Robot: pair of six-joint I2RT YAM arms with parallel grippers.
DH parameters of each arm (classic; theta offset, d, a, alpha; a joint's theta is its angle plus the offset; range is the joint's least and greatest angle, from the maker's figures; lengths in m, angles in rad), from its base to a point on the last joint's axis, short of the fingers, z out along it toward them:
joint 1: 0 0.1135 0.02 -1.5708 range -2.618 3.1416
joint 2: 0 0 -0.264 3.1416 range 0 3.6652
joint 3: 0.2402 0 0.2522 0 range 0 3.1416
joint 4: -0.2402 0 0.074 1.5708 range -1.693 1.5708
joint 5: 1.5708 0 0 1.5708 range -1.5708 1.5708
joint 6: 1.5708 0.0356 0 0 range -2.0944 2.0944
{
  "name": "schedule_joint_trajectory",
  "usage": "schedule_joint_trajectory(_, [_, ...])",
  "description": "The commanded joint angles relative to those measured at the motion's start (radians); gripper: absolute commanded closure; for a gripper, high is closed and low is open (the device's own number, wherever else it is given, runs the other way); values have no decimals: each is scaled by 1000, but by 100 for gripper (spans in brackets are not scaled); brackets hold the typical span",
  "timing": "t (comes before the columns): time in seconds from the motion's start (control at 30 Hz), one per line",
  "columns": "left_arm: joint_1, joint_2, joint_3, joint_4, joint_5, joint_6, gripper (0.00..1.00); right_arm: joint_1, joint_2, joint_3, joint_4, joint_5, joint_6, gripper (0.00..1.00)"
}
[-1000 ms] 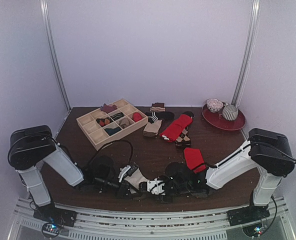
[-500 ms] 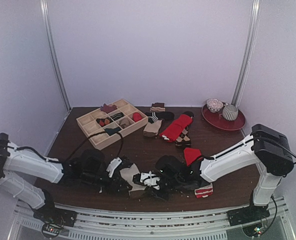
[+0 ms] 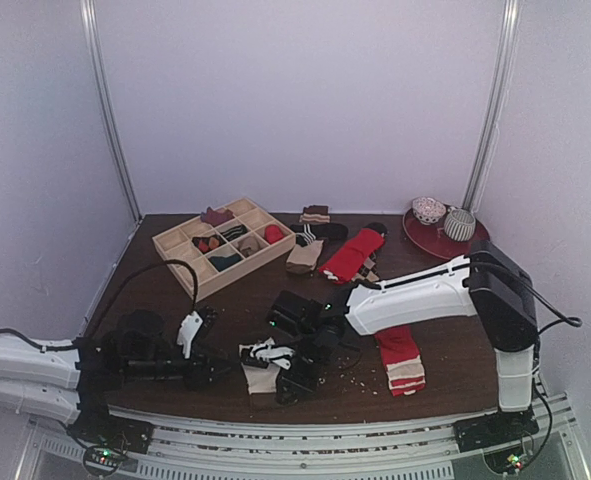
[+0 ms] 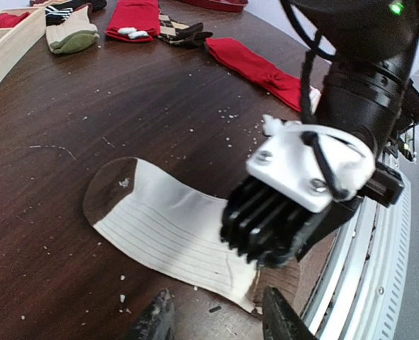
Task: Roll the socks
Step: Roll a pair of socks at the center of the board.
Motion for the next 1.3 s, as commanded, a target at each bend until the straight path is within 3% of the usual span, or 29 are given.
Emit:
schedule_joint_trajectory(0.0, [-73,14,-29,133,-7,36,55,1,160,25,-341,10,7,85])
schedule_joint_trajectory(0.27, [-211,243,-61,390,-7,152,45,-34,197,72,-384,-26,-10,85])
schedule_joint_trajectory(0.57, [-245,547,87,441,-41,246,44,-66,218,65,-392,-64,-52,85])
schedule_joint_trajectory(0.8, [-267,584,123,400,-46,259,48,-78,218,53,-379,-79,-49,85])
schedule_joint_trajectory(0.93, [-288,563,105,373,-46,246,64,-84,226,48,-374,-83,-46,85])
schedule_joint_trajectory(1.0, [-294,553,93,378,-39,237,67,-88,227,46,-369,-85,-40,85])
schedule_joint_trajectory(1.17, [-304,578,95,388,-11,230,67,-93,223,37,-350,-97,-26,85])
schedule_joint_trajectory(1.27, [-314,604,97,398,0,219,60,-97,223,32,-337,-105,-15,85])
